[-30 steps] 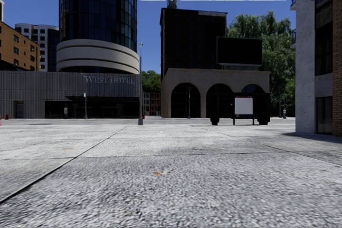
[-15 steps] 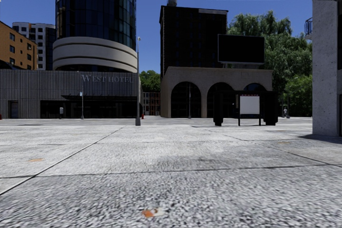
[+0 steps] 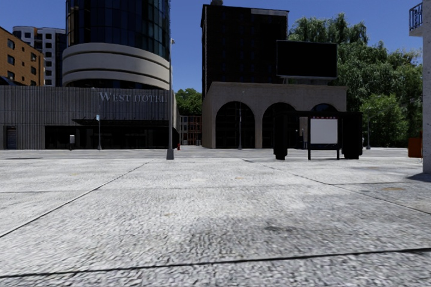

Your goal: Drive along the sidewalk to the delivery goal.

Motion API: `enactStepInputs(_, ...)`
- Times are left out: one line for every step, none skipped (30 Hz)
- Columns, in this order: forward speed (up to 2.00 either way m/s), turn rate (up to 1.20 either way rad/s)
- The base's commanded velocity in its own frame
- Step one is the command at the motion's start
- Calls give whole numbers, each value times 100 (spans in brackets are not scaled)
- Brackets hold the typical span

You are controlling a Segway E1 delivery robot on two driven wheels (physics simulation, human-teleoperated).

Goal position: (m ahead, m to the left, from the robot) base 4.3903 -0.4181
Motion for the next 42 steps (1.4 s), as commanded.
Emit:
enactStepInputs(200,0)
enactStepInputs(200,0)
enactStepInputs(200,0)
enactStepInputs(200,0)
enactStepInputs(200,0)
enactStepInputs(200,0)
enactStepInputs(200,0)
enactStepInputs(200,0)
enactStepInputs(200,0)
enactStepInputs(200,0)
enactStepInputs(200,0)
enactStepInputs(200,0)
enactStepInputs(200,0)
enactStepInputs(200,0)
enactStepInputs(200,0)
enactStepInputs(200,0)
enactStepInputs(200,0)
enactStepInputs(200,0)
enactStepInputs(200,0)
enactStepInputs(200,0)
enactStepInputs(200,0)
enactStepInputs(200,0)
enactStepInputs(200,0)
enactStepInputs(200,0)
enactStepInputs(200,0)
enactStepInputs(200,0)
enactStepInputs(200,0)
enactStepInputs(200,0)
enactStepInputs(200,0)
enactStepInputs(200,0)
enactStepInputs(200,0)
enactStepInputs(200,0)
enactStepInputs(200,0)
enactStepInputs(200,0)
enactStepInputs(200,0)
enactStepInputs(200,0)
enactStepInputs(200,0)
enactStepInputs(200,0)
enactStepInputs(200,0)
enactStepInputs(200,0)
enactStepInputs(200,0)
enactStepInputs(200,0)
